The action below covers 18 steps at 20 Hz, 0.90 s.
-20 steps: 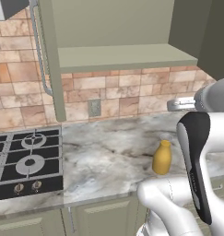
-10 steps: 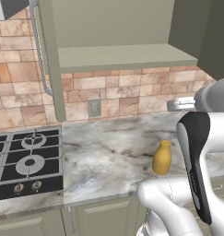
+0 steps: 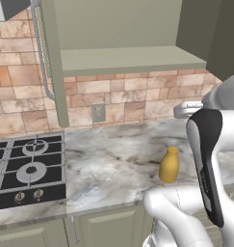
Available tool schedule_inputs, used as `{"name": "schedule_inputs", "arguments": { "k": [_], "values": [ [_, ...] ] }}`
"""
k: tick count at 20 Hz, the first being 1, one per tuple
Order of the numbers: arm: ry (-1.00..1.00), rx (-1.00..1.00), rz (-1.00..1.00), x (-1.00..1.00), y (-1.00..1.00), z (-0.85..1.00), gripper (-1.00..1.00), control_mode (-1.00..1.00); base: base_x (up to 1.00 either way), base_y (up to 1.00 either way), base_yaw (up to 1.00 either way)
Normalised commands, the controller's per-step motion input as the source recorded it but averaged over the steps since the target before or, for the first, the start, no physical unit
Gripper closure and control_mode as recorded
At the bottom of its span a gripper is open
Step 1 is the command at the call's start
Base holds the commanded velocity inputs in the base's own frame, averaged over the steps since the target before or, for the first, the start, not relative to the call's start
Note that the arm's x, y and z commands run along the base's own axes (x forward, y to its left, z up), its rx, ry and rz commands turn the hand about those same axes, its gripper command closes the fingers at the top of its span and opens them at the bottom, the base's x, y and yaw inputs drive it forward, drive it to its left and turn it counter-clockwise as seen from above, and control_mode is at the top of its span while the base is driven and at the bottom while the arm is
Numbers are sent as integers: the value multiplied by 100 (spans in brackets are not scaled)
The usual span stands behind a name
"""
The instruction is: There is a tray on the dining counter. Grab the cup, mug, and pitcher and place them on the tray. The pitcher may be placed next to the tray if it cannot fit the tray.
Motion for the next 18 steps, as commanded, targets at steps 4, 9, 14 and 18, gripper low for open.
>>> {"name": "schedule_inputs", "arguments": {
  "k": [4, 9, 14, 18],
  "values": [
    [11, 4, 0, 0, 0, -42, -100, -100, 0, 0, 0],
    [1, 0, 0, 0, 0, -45, -100, -100, 0, 0, 0],
    [2, 0, 0, 0, 0, -30, -100, -100, 0, 0, 0],
    [8, 0, 0, 1, 0, -22, -100, -100, 0, 0, 0]
  ]
}}
